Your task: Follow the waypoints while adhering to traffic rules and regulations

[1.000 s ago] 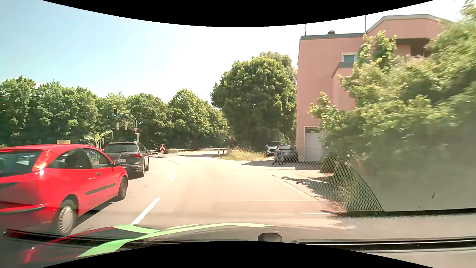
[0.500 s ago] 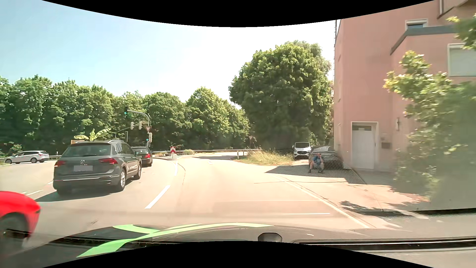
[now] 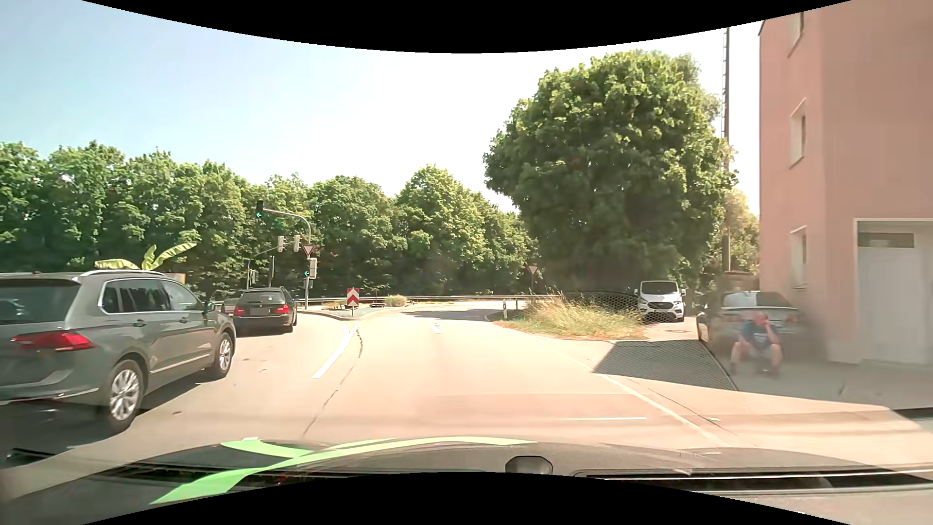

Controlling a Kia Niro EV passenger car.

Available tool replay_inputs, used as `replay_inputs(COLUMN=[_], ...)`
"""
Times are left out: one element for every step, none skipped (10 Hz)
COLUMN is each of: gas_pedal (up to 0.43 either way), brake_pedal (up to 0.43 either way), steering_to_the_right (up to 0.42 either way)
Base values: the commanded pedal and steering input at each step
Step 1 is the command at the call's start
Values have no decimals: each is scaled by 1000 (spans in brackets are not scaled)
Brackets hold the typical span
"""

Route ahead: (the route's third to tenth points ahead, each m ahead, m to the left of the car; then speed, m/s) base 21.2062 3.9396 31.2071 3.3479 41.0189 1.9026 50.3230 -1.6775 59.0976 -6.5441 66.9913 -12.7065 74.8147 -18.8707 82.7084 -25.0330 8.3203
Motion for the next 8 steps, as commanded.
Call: replay_inputs(gas_pedal=[130,130,130,130,118,98,98,67], brake_pedal=[0,0,0,0,0,0,0,0], steering_to_the_right=[-79,-79,-76,-73,-66,-58,-53,-49])
